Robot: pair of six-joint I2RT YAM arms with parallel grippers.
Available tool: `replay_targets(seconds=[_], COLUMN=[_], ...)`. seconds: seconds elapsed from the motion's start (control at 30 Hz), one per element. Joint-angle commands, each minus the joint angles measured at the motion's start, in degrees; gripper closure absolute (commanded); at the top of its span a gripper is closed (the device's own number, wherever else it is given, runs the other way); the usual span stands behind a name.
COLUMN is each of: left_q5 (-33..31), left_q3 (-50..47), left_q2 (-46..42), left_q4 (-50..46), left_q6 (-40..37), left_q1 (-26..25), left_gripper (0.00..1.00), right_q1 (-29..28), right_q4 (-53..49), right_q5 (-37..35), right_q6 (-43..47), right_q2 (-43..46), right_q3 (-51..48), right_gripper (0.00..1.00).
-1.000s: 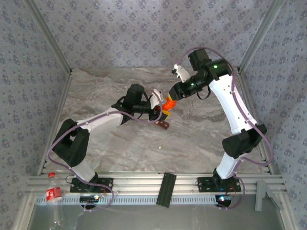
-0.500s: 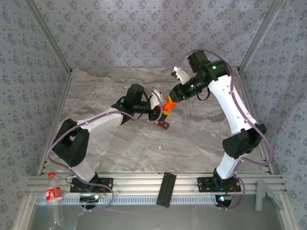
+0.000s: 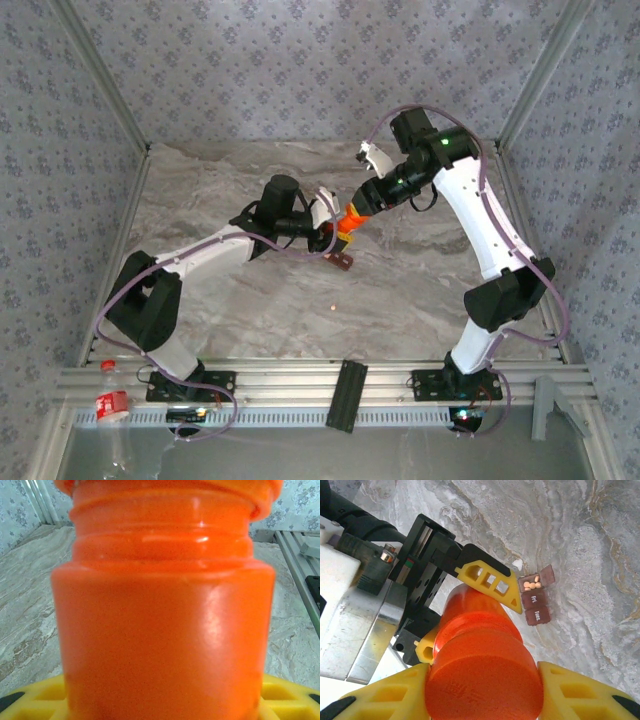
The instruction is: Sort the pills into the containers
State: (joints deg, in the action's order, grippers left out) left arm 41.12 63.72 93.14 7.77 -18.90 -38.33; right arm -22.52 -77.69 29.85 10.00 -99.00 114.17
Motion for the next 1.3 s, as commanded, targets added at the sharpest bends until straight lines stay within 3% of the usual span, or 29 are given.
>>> replay_targets(seconds=[0.0, 0.27, 0.43, 0.77, 1.13, 1.27], left_q5=[1.94, 2.29, 0.72, 1.22, 0.54, -0.72], left_q3=[1.80, 1.82, -0.43, 0.09, -0.31, -0.82], left_q2=[-2.87, -3.43, -4.72, -4.60, -4.14, -3.68], left_q4=[-0.65, -3.01, 2.54, 4.59, 8.84, 10.51], left_q6=[-2.69, -4.55, -2.48, -0.44, 3.25, 4.43], left_q1=[-0.68, -1.17, -1.11, -1.19, -1.33, -1.36], left_gripper=[1.00, 1.00, 1.00, 1.00, 1.00, 1.00], right_q1=[-0.55, -0.60, -0.77, -1.38, -2.28, -1.87], right_q4=[-1.53, -1.97, -1.79, -1.19, -0.47, 0.48], right_q5=[0.56, 0.61, 1.14, 3.24, 3.25, 3.36], right_q6=[1.42, 1.56, 1.65, 1.61, 0.90, -0.16], right_q2=[0.04, -1.25, -1.53, -2.10, -3.57, -2.99], right_q3=[-0.25, 0.46, -0.57, -0.88, -0.45, 0.04], right_gripper=[0.64, 0.64, 0.64, 0.64, 0.60, 0.50])
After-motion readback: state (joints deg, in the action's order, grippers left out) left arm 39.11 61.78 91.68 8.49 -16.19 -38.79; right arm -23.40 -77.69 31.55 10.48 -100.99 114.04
